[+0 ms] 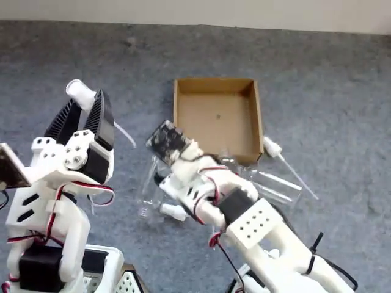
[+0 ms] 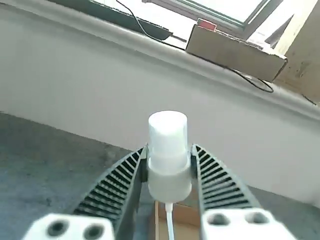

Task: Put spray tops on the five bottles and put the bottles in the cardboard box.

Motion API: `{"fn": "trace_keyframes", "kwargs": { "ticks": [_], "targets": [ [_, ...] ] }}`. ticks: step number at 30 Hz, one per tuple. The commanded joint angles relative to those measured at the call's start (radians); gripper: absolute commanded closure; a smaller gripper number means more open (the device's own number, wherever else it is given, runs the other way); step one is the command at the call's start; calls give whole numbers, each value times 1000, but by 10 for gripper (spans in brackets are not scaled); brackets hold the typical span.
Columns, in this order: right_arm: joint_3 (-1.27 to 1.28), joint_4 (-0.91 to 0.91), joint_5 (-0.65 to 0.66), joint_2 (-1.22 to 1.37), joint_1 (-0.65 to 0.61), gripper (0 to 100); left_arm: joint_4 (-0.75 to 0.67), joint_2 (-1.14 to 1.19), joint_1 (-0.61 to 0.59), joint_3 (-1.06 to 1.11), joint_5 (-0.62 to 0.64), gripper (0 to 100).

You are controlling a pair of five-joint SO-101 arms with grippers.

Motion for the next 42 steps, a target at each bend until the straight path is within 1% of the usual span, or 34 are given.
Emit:
{"fn": "trace_keyframes", "kwargs": {
  "ticks": [1, 7, 10, 14, 16, 19, 22, 26, 31, 34, 37, 42],
  "targets": [
    [30, -51, -8, -51, -16, 995, -80, -47, 15, 71, 78, 996],
    [30, -51, -9, -51, -76, 995, -127, -137, 13, 223, 80, 996],
    [30, -51, -9, -51, -79, 995, -124, -173, 18, 245, 81, 996],
    [30, -53, -11, -48, -54, 995, -117, -229, 16, 240, 81, 996],
    [30, -54, -34, -42, -41, 995, -91, -268, 19, 237, 81, 996],
    [36, -108, -55, -42, -21, 995, -18, -325, 22, 202, 81, 996],
    [36, -122, -57, -45, -24, 995, 46, -363, 22, 186, 81, 996],
    [36, -122, -57, -51, -27, 995, 49, -354, 28, 205, 81, 996],
    [36, -122, -54, -44, -27, 995, 38, -349, 107, 199, 80, 996],
    [36, -122, -52, -42, -27, 995, 9, -351, 105, 194, 78, 996],
    [38, -122, -52, -42, -27, 995, 34, -351, 108, 156, 78, 996],
    [38, -122, -52, -42, -27, 995, 35, -351, 107, 131, 77, 996]
  ]
}}
